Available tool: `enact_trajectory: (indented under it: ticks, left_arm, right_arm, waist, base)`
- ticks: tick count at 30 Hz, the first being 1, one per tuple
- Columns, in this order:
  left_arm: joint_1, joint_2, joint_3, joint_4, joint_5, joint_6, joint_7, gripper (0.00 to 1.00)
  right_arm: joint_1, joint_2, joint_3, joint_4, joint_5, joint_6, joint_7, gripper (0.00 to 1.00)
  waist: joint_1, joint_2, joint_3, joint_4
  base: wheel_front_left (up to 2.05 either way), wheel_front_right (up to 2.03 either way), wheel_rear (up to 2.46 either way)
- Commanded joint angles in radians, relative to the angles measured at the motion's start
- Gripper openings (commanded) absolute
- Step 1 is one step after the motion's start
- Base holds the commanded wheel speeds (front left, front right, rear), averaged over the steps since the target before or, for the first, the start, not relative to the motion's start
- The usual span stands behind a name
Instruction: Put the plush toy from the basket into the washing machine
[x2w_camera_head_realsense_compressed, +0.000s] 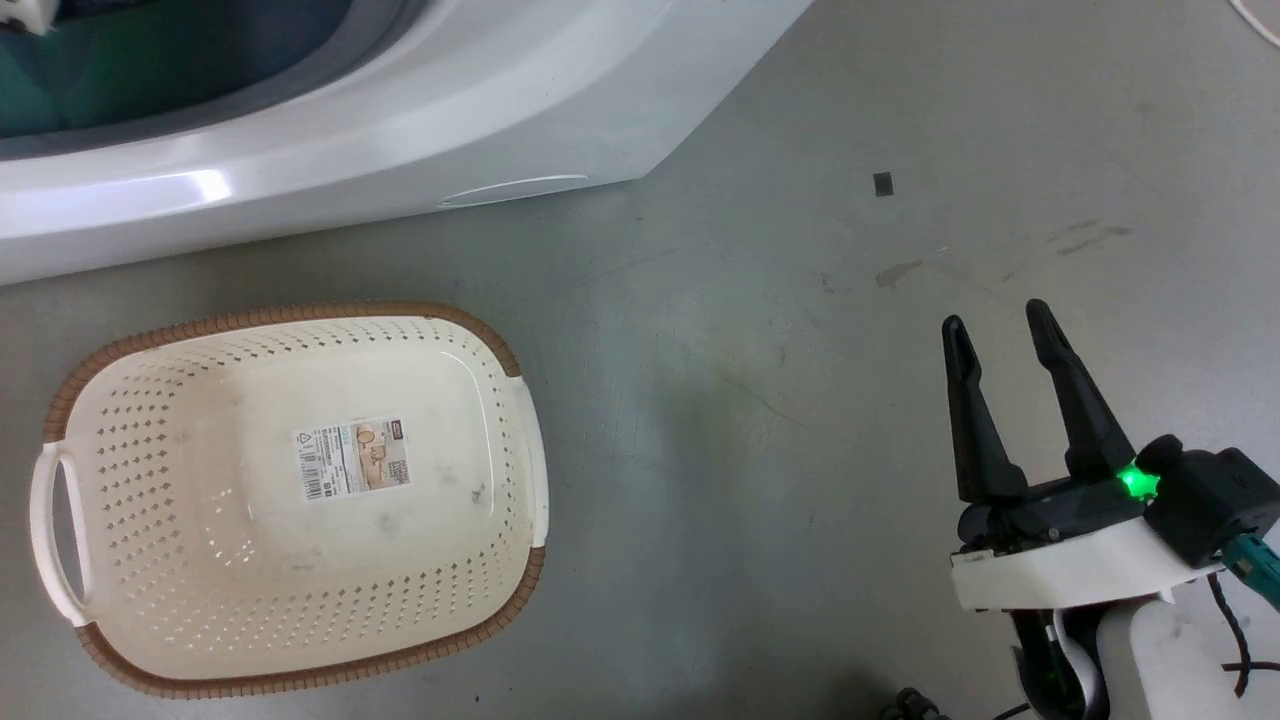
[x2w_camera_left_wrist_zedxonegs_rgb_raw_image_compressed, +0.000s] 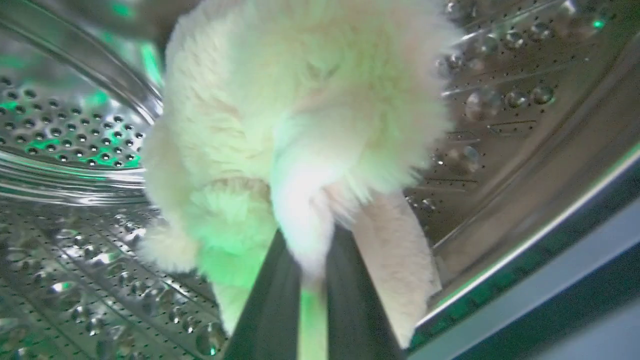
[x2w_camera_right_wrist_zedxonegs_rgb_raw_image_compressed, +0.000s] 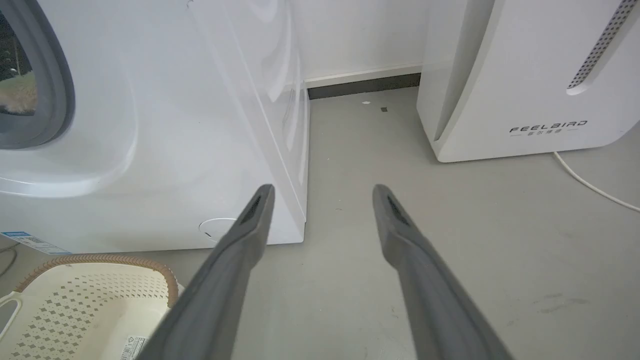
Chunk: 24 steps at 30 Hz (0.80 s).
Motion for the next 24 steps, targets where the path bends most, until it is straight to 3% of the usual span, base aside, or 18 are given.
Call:
enact_trajectory:
  ticks: [1, 16, 17, 18, 24]
  left_arm:
    - [-0.016, 0.001, -0.047, 0.022, -0.033, 0.001, 0.005, 0.00]
    - [-0.026, -0.008, -0.238, 0.164, -0.281, 0.001, -0.020, 0.00]
    - [-0.021, -0.007, -0.246, 0.170, -0.288, 0.001, -0.034, 0.40]
    - [-0.017, -0.007, -0.251, 0.181, -0.292, 0.001, -0.052, 1.00]
    - [0.051, -0.039, -0.251, 0.247, -0.344, 0.001, -0.158, 1.00]
  right_arm:
    - [-0.018, 0.001, 0.004, -0.003, 0.002, -0.001, -0.005, 1.00]
    - [-0.020, 0.001, 0.015, 0.000, -0.014, -0.001, -0.005, 1.00]
    - [-0.018, 0.001, 0.014, 0.004, -0.016, -0.001, -0.005, 1.00]
    - [-0.016, 0.001, 0.015, 0.007, -0.017, -0.001, -0.005, 1.00]
    - [-0.004, 0.001, 0.011, 0.024, -0.028, -0.001, -0.005, 1.00]
  waist:
    - [-0.0002, 0.0000, 0.004, 0.002]
    - [-0.0002, 0.0000, -0.004, 0.015]
    - [-0.0002, 0.0000, -0.013, 0.017]
    - [-0.0002, 0.0000, -0.023, 0.019]
    - [-0.0002, 0.0000, -0.120, 0.035]
  base:
    - [0.00, 0.00, 0.00]
    - [0.00, 0.00, 0.00]
    - [0.00, 0.00, 0.00]
    - [0.00, 0.00, 0.00]
    - [0.00, 0.00, 0.00]
